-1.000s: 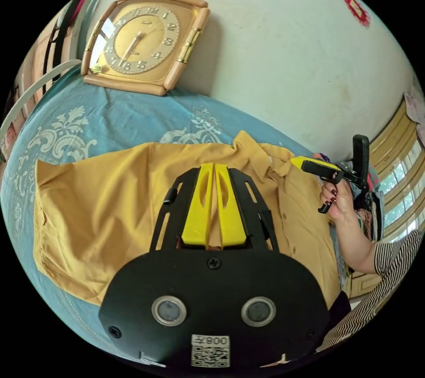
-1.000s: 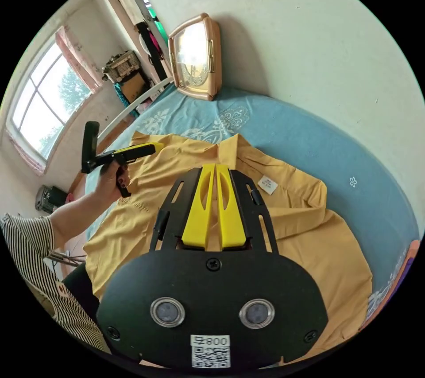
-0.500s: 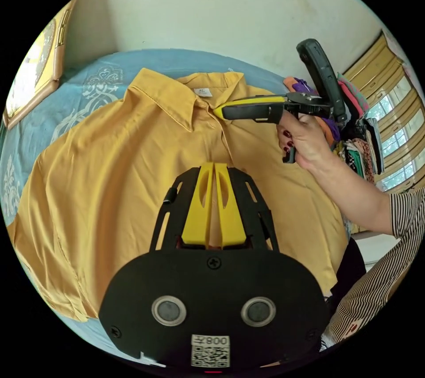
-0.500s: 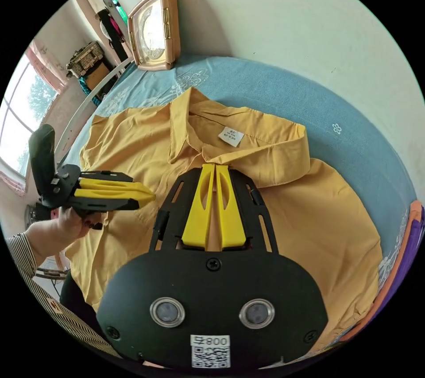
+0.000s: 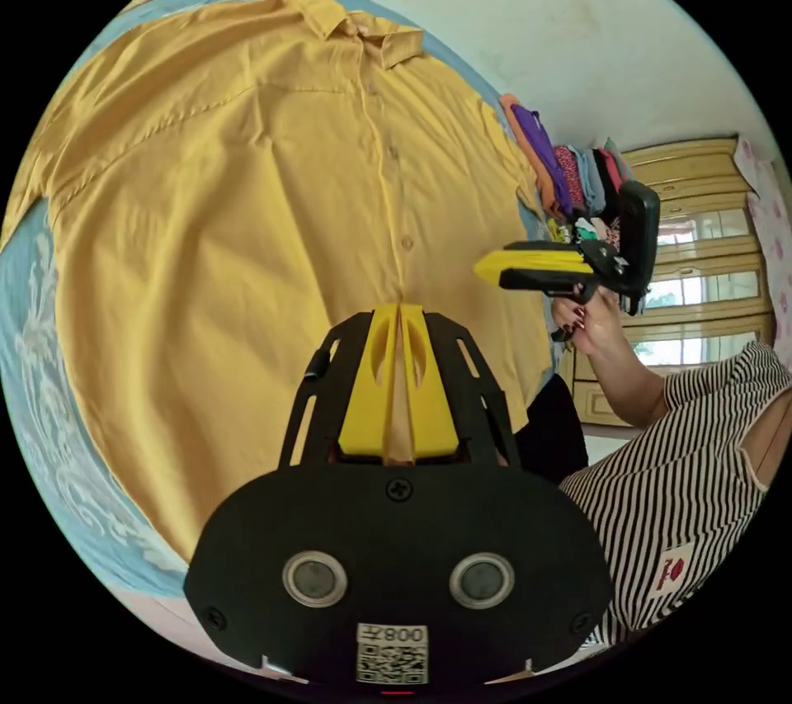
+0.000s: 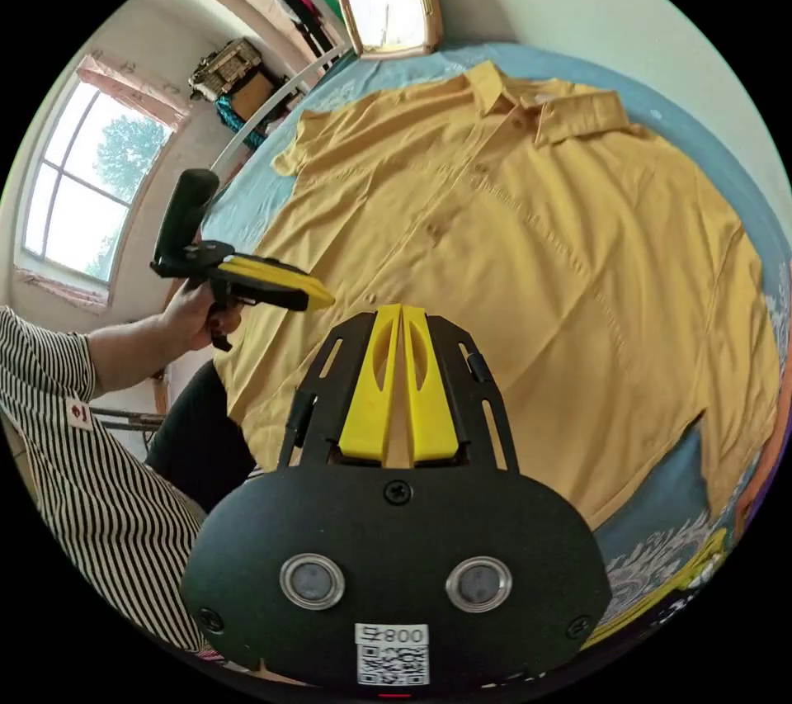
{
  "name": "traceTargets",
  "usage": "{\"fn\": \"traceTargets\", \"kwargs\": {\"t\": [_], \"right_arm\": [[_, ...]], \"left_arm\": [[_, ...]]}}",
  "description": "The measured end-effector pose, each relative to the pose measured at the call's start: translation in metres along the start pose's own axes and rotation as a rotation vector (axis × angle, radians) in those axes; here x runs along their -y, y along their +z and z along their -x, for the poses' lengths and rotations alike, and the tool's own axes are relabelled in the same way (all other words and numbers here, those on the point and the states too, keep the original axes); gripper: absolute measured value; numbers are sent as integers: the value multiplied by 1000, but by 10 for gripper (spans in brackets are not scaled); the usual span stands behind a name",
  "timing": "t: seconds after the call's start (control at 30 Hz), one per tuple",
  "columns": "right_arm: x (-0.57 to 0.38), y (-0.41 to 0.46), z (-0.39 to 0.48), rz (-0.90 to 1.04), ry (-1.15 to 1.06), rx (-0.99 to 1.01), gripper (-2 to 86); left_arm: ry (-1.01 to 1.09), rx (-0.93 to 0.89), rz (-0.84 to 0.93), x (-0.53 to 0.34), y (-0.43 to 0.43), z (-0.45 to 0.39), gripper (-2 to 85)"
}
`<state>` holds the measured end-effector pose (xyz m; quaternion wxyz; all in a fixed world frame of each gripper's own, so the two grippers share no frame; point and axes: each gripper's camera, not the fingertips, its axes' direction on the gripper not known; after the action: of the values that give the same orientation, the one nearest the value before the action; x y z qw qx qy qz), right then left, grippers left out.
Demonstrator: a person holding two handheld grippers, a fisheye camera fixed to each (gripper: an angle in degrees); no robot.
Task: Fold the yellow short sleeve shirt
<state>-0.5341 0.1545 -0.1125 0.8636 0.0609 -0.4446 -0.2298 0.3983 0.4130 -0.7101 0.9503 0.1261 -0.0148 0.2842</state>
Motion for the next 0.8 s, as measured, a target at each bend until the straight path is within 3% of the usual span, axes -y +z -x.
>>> {"fn": "traceTargets", "kwargs": {"t": [0.1,0.23,0.33,0.53,0.63,0.8], "right_arm": [[-59,16,28,129,32,53,70],[-111,23,66,223,37,78,90],[-127,29,90,263,-24,-24,101],[-143,14,93,246,23,-36,117],[-157,-1,91,226,64,-43,123],[-184,-26,87,191,141,-100,128]], "left_arm": [[-63,-62,17,-36,9,2,3],[-119,36,42,-80,22,2,3],[-134,102,139,-97,45,6,3],[-122,224,95,-114,67,2,2],[-58,143,59,-114,88,-14,2],[-8,152,172,-109,150,-29,2]]}}
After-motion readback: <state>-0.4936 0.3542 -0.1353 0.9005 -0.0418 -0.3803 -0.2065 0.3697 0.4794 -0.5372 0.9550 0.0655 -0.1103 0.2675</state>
